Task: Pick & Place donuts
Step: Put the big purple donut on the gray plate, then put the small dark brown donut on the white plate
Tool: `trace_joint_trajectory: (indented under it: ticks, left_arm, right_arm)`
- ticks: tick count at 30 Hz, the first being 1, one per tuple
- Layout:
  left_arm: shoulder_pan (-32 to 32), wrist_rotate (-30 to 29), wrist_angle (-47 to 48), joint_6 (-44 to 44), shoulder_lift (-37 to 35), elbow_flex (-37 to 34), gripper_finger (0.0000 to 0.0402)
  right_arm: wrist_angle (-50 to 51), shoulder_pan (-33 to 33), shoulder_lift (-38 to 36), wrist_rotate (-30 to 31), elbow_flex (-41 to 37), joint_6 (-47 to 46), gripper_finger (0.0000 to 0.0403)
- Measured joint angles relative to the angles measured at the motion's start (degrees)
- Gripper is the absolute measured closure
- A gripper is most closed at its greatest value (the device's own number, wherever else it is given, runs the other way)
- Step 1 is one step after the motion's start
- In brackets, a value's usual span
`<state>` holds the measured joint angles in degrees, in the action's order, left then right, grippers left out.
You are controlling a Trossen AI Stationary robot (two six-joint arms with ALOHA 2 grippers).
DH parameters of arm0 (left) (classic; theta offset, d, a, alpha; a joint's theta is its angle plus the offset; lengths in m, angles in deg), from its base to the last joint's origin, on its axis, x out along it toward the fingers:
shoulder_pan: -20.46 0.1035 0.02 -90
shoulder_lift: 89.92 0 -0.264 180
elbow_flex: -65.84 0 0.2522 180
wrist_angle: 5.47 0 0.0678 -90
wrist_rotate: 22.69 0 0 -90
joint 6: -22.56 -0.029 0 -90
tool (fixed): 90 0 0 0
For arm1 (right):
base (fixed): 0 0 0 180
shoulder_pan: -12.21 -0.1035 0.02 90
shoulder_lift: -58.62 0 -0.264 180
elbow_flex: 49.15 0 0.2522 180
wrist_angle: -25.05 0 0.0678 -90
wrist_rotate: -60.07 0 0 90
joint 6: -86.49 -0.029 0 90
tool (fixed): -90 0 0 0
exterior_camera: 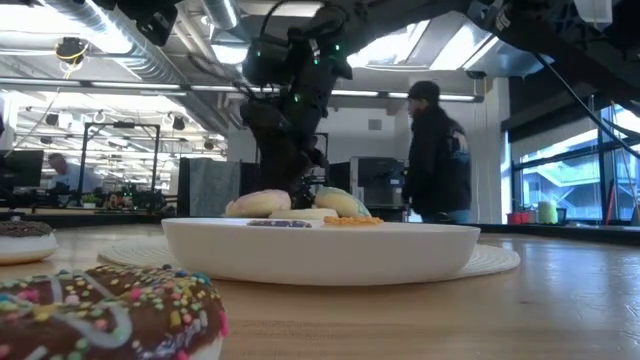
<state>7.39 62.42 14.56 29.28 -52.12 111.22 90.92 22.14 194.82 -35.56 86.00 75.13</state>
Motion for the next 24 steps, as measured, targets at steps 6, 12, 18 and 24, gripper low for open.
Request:
trace_joint_trajectory:
  ticks: [6, 12, 18, 24]
  left_arm:
    - [0.0, 0.0, 0.0, 0.0, 0.0, 0.0, 0.0319]
    - [0.0, 0.1, 0.0, 0.9, 0.0, 0.0, 0.0323]
    - [0.0, 0.1, 0.1, 3.6, 0.1, -0.6, 0.0319]
    - [0.0, 0.9, 0.1, 6.2, 0.1, -1.9, 0.032]
  right_arm:
    - [5.5, 0.0, -0.1, 0.0, 7.9, 1.1, 0.0242]
    - [15.7, -1.4, -3.4, 0.7, 11.7, 4.6, 0.0242]
    - [13.1, -8.6, -11.8, 16.1, 0.2, 4.2, 0.0242]
    - [-1.6, -15.3, -24.0, 13.4, -22.5, 2.2, 0.0242]
